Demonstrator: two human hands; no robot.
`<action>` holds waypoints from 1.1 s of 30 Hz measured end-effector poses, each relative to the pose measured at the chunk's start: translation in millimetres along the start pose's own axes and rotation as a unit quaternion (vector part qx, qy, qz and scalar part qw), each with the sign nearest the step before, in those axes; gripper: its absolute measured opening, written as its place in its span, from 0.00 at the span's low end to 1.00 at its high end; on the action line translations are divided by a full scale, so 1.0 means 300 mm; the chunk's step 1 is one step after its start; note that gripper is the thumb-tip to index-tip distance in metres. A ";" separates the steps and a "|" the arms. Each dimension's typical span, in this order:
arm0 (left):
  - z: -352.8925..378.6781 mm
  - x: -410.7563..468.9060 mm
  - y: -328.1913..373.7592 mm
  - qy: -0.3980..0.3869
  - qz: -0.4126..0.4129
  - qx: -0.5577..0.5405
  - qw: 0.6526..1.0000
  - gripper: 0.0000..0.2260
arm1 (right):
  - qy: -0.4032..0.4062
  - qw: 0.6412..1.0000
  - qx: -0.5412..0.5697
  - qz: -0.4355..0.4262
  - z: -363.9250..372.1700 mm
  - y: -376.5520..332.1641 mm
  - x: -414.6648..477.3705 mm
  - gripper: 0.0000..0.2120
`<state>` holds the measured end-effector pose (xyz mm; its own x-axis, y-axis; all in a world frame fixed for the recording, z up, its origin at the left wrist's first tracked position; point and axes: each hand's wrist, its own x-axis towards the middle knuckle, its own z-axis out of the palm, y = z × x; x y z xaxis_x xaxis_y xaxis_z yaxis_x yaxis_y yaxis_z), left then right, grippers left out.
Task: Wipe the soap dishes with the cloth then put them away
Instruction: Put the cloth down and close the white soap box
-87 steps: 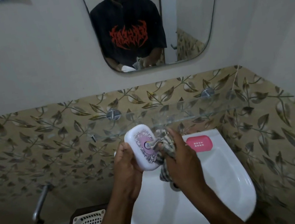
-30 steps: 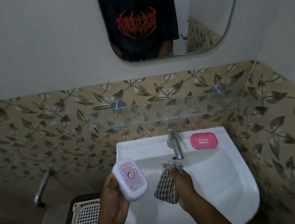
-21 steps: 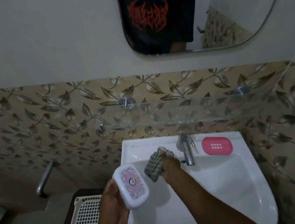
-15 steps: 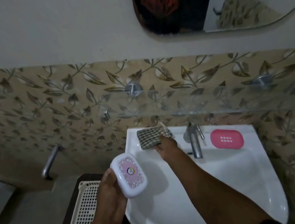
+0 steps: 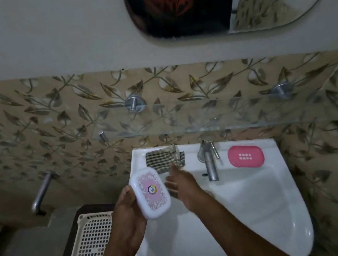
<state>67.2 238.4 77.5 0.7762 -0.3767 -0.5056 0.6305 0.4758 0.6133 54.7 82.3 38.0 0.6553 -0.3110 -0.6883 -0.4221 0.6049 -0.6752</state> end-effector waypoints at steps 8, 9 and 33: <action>0.192 -0.013 -0.174 -0.112 -0.051 0.028 0.992 0.23 | -0.069 0.920 -0.250 -0.294 -0.237 -0.029 -0.333 0.30; 0.222 -0.021 -0.204 -0.129 -0.055 0.037 0.989 0.29 | -0.028 0.909 -0.295 -0.294 -0.281 -0.027 -0.338 0.39; 0.624 0.264 -0.594 0.012 -0.134 0.275 0.952 0.08 | 0.077 0.708 -0.669 -0.213 -0.895 -0.390 0.161 0.49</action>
<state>18.1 -24.9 41.9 0.5900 -0.4053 -0.6983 0.7204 -0.1263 0.6820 -32.3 -200.3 12.7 0.8692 -0.3950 -0.2974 -0.4896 -0.7719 -0.4056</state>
